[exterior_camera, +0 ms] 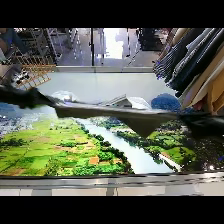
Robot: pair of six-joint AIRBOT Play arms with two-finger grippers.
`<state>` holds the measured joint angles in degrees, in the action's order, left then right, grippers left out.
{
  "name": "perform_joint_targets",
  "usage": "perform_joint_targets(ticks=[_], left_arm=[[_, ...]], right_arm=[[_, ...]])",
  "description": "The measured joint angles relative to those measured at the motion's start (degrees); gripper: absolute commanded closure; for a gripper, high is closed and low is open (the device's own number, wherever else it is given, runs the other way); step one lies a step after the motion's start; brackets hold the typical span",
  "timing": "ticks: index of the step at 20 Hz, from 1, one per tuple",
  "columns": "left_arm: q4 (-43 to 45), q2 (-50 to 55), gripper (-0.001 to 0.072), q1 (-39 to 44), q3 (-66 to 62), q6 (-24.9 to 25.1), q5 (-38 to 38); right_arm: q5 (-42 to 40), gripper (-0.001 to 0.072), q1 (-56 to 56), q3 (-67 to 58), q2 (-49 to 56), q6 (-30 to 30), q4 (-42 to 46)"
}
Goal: Fold the clothes and pants, and hang the long-sleeved shirts on hangers.
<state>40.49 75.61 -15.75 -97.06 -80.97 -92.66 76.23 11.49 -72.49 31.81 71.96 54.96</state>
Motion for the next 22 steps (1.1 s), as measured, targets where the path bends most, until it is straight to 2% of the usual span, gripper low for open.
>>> perform_joint_targets(ticks=[3, 6, 9, 11, 14, 18, 22], left_arm=[[-11.8, -7.8, 0.0693, -5.8, -6.0, 1.4, -2.0], [-25.3, -14.7, 0.0693, -10.9, -9.1, 7.2, 1.4], [-28.9, -17.8, 0.0693, -12.3, -10.2, 12.5, 7.9], [-26.8, -16.5, 0.0694, -9.9, -10.4, 13.6, 10.9], [-18.0, -9.9, 0.0694, -1.6, -8.8, 12.9, 13.4], [-1.9, 6.0, 0.0694, 9.4, -6.8, 8.4, 15.9], [3.7, 23.3, 0.0694, 14.3, -6.5, 1.2, 27.3]], right_arm=[[0.2, 0.0706, 0.0, -13.9, -4.9, 2.8, 1.7], [-0.8, 0.0706, 0.0, -25.1, -4.6, 4.1, 2.3], [-2.3, 0.0706, 0.0, -30.7, 0.3, 3.3, 5.0], [-3.1, 0.0706, 0.0, -32.3, 6.5, 2.3, 6.3], [-3.1, 0.0704, 0.0, -33.3, 20.3, 1.2, 6.3], [-2.4, 0.0704, -0.8, -33.8, 41.7, 0.1, 2.8], [-6.2, 0.0704, -1.8, -33.9, 60.0, -0.5, 2.3]])
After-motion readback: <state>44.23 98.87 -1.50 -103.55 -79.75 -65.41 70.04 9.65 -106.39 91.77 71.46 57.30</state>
